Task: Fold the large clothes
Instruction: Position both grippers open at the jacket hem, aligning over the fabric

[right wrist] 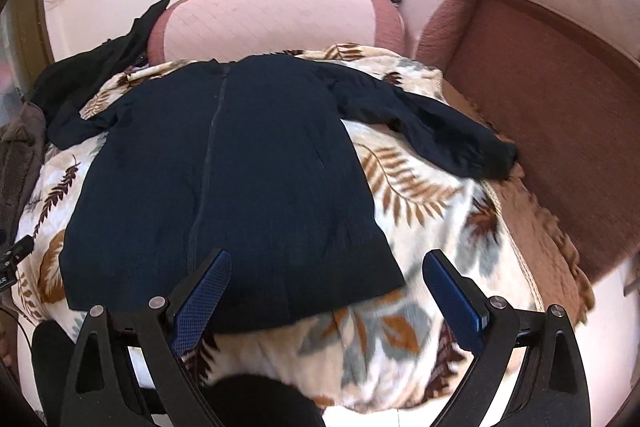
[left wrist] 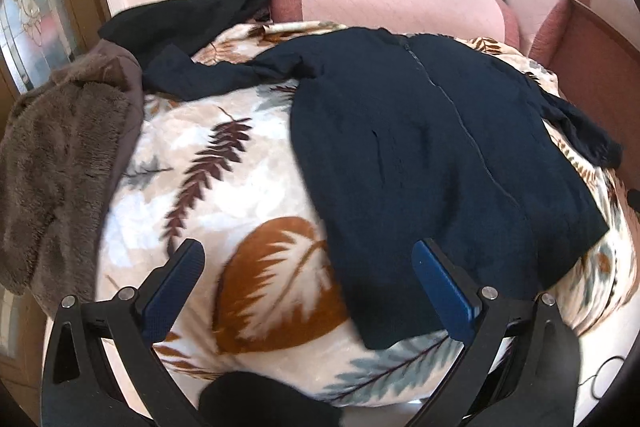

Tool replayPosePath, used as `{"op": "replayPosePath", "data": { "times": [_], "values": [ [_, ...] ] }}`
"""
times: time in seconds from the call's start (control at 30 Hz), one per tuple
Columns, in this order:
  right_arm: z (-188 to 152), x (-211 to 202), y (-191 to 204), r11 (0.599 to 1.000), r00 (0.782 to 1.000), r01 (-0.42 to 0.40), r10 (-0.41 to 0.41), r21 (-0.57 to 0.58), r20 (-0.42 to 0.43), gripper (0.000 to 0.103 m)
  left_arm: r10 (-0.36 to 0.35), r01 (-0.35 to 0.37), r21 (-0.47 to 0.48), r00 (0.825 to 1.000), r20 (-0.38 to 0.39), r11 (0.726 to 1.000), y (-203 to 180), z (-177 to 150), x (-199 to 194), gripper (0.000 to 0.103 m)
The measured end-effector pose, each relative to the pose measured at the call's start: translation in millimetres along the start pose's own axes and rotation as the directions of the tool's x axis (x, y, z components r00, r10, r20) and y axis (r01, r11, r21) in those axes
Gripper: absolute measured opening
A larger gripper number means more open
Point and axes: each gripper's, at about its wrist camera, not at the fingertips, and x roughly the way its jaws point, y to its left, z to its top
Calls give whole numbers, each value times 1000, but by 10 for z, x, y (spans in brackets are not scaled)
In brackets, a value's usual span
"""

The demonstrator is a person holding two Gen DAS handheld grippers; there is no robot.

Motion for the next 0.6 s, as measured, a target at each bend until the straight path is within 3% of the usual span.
{"op": "replayPosePath", "data": {
  "times": [0.33, 0.6],
  "values": [
    [214, 497, -242, 999, 999, -31, 31, -29, 14, 97, -7, 10, 64, 999, -49, 998, -756, 292, 261, 103],
    [275, 644, -366, 998, 999, -45, 45, -37, 21, 97, 5, -2, 62, 999, -54, 998, -935, 321, 284, 103]
  ]
}}
